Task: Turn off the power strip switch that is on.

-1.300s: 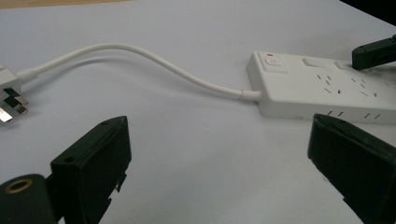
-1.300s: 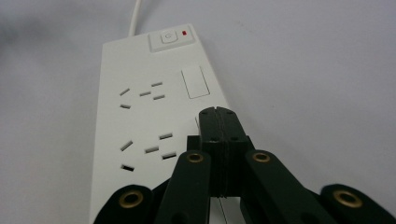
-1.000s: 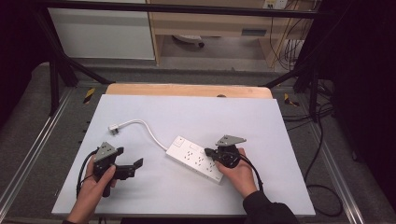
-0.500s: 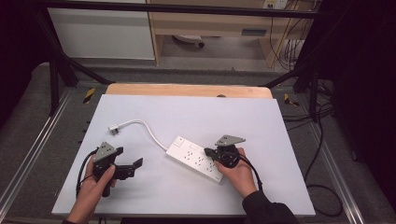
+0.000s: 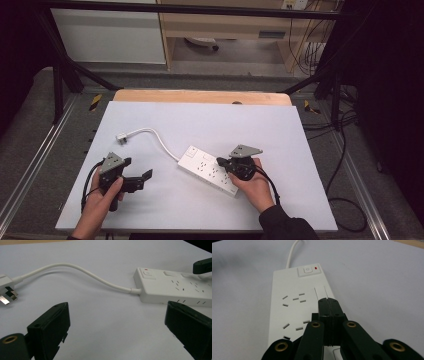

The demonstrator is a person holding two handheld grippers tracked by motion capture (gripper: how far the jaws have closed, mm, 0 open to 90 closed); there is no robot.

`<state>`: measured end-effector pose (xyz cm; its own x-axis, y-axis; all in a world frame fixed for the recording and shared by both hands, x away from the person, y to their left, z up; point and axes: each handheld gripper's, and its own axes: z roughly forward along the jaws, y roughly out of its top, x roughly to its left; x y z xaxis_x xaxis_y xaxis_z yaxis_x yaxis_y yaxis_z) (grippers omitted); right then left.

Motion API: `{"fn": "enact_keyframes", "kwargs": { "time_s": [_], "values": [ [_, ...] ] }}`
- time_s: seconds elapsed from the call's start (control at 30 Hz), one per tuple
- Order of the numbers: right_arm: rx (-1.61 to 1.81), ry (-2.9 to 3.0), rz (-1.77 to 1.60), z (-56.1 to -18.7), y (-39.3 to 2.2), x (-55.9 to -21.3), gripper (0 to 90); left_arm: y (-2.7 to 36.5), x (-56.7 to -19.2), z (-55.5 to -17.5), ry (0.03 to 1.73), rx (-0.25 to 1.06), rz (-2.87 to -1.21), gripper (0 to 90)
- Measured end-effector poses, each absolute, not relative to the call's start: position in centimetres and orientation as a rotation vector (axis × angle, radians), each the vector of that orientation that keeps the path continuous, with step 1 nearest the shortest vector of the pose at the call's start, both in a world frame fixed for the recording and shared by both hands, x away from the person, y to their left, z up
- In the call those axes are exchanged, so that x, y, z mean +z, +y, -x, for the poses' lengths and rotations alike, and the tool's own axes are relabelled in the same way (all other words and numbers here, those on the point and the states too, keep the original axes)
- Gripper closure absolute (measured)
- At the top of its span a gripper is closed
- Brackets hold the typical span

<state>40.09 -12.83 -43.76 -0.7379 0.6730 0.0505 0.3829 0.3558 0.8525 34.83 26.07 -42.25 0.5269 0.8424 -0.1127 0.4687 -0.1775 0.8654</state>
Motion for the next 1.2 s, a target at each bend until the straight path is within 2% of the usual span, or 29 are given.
{"fn": "enact_keyframes", "kwargs": {
  "time_s": [0.1, 0.53, 0.67, 0.8, 1.07, 1.17, 1.2],
  "values": [
    [1.347, 2.295, -0.936, -40.0, -13.0, -43.5, 89.7, 26.0, -42.3, -34.8, 1.088, 0.499, -1.822, 6.2],
    [1.376, 2.255, -0.965, -40.0, -13.3, -42.9, 76.6, 25.9, -42.5, -34.9, 1.093, 0.502, -1.829, 6.2],
    [1.363, 2.25, -0.955, -40.0, -13.2, -42.7, 64.8, 25.9, -42.5, -34.9, 1.093, 0.501, -1.828, 6.2],
    [1.371, 2.24, -0.993, -40.1, -13.1, -42.5, 45.6, 25.9, -42.4, -34.9, 1.092, 0.502, -1.829, 6.2],
    [1.4, 2.225, -1.002, -39.9, -12.6, -42.1, 22.8, 25.8, -42.4, -34.9, 1.089, 0.5, -1.829, 6.2],
    [1.426, 2.203, -0.994, -39.8, -12.5, -42.0, 7.5, 25.8, -42.5, -34.9, 1.088, 0.5, -1.83, 6.2],
    [1.433, 2.196, -0.979, -39.7, -12.4, -41.9, 5.1, 25.8, -42.5, -34.9, 1.088, 0.5, -1.828, 6.2]
  ]
}}
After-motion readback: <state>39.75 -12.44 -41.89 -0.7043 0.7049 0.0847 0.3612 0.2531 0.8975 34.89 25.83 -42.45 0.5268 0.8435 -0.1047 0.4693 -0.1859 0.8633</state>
